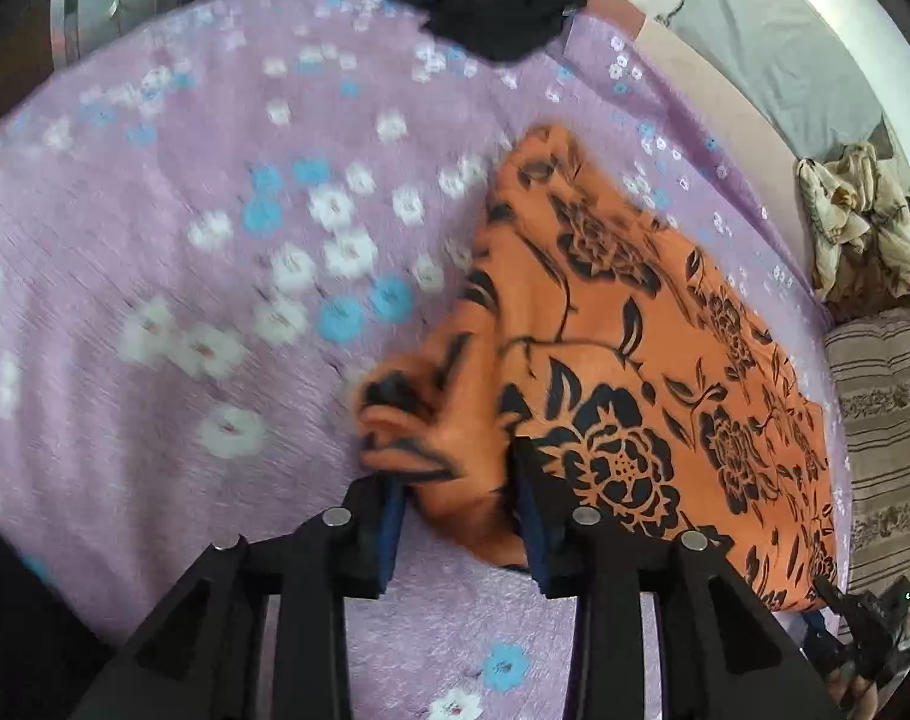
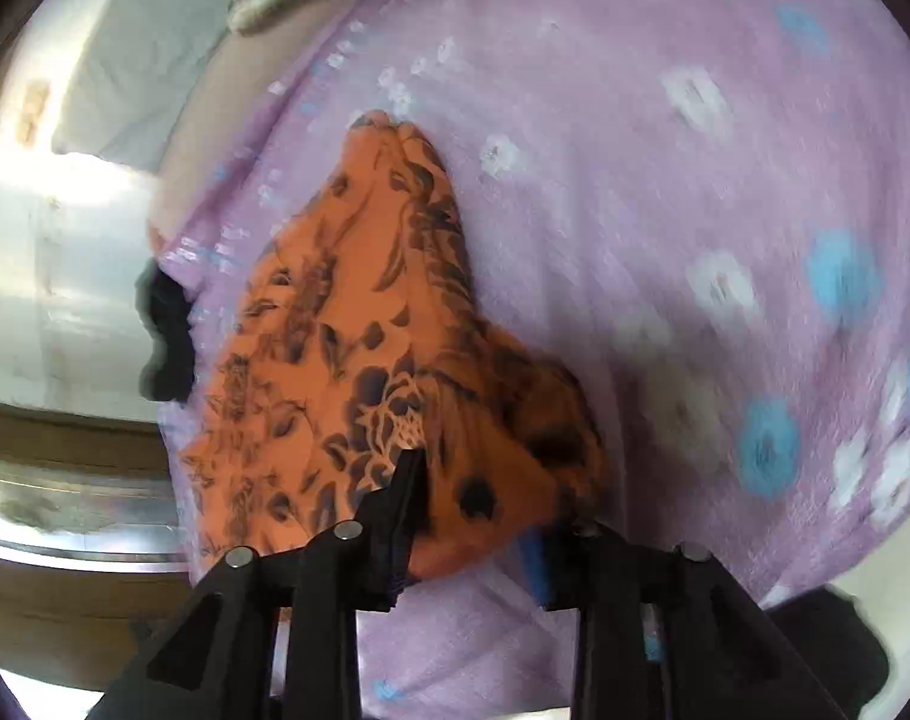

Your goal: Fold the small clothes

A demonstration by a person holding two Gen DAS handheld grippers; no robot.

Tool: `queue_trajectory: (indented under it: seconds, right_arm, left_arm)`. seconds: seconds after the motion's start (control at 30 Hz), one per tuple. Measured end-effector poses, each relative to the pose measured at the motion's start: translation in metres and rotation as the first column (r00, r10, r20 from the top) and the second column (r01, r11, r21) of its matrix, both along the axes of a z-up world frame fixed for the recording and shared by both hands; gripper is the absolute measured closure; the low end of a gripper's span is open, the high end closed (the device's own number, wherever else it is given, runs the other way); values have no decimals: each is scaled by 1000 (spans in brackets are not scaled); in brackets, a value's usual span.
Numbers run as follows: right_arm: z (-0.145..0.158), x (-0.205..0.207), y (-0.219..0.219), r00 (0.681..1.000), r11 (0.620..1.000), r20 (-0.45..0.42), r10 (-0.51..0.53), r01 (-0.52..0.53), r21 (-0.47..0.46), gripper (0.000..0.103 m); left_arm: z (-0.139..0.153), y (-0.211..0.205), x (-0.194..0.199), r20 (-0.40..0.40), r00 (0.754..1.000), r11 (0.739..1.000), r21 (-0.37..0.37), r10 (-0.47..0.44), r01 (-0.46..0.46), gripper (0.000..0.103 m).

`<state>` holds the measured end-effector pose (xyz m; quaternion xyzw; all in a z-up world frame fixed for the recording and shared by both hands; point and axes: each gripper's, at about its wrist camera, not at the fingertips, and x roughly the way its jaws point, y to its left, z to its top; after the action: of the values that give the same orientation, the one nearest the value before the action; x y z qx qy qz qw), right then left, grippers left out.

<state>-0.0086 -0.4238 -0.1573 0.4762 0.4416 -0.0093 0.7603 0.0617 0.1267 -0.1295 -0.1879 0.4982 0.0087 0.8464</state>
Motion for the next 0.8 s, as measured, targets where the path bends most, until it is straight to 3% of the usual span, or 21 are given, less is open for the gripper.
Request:
queue_trajectory:
  seconds: [0.03,0.07,0.1,0.23,0.37,0.43,0.5,0.53,0.57,0.6,0.63,0.7,0.73,0.8]
  right_arm:
    - [8,-6,-3,1000,999,-1,-10,10,-45,56]
    - [21,-14,-9,999,995,21,-32,34,-96,39]
    - [31,-18,-13,998,990,37,-55,60,-131,36]
    - [75,-14,-21,987,979,145,-75,101,-178,36]
    - [99,24,13,967,986,227,114,-82,-145,36]
    - [90,35,25,950,980,244,194,-176,-96,32]
    - [57,50,38,951,971,199,238,-231,-56,29]
    - [32,52,36,969,974,104,224,-220,-54,29]
    - [13,49,30,981,984,68,179,-180,2,35]
    - [13,43,23,987,990,95,133,-136,31,42]
    - [19,39,18,988,991,103,114,-120,54,42]
    - [45,41,15,987,993,109,122,-121,-13,39]
    - [62,47,17,978,988,148,150,-143,-53,38]
    - [85,65,23,954,974,202,221,-208,-85,28]
  left_arm:
    - [6,3,1,-8,1000,1000,23,15,-14,51]
    - [16,8,0,16,999,998,35,46,-47,51]
    - [25,13,0,42,996,996,44,74,-76,51]
    - [41,8,-2,101,994,994,101,43,-53,50]
    - [50,-27,2,132,988,991,114,-85,70,50]
    - [54,-44,1,141,977,980,139,-160,141,34]
    - [40,-60,4,119,966,958,206,-228,201,24]
    - [22,-65,11,54,969,946,236,-240,221,24]
    - [-3,-64,20,-72,973,938,258,-220,231,24]
    - [-5,-62,18,-57,974,938,261,-220,227,23]
    - [4,-63,13,-18,975,936,276,-221,217,24]
    - [25,-64,8,16,976,939,275,-217,204,24]
    - [38,-64,8,70,975,946,266,-211,186,24]
    - [55,-67,13,130,968,946,276,-213,171,24]
